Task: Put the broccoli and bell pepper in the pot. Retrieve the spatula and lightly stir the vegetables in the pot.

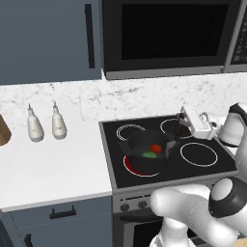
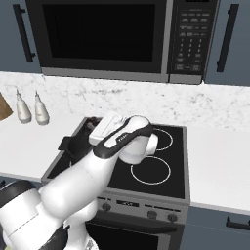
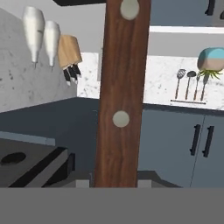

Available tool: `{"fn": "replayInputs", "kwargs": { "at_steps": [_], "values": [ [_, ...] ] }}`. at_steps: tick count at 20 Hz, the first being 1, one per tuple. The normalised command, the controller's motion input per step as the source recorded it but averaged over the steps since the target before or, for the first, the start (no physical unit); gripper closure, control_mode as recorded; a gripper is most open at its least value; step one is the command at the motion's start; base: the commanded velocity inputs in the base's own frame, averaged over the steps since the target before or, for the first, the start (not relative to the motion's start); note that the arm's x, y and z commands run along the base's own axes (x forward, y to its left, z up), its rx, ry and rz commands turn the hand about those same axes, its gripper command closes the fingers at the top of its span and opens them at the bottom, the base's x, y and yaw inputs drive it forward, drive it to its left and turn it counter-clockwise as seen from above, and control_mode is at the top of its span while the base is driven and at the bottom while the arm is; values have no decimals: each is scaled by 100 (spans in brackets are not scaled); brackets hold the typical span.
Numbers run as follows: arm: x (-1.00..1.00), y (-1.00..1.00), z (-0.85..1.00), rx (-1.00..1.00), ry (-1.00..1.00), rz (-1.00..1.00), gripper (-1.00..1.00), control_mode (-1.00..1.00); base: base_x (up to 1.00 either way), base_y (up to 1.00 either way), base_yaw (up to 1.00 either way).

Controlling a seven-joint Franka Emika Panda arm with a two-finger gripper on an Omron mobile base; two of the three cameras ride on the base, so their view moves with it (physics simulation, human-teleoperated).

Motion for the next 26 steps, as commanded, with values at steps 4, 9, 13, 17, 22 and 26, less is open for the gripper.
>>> {"fn": "replayInputs", "kwargs": {
  "at_steps": [4,9,13,17,22,26],
  "values": [
    [0,0,34,2,-1,0,100,-100,0,0,0],
    [26,0,17,1,1,-1,100,-100,0,0,0],
    [40,0,-32,0,0,0,100,-100,0,0,0],
    [19,0,-60,0,-1,0,100,-100,0,0,0],
    [11,0,-61,0,-4,0,100,-100,0,0,0],
    [14,0,-42,0,-6,0,100,-100,0,0,0]
  ]
}}
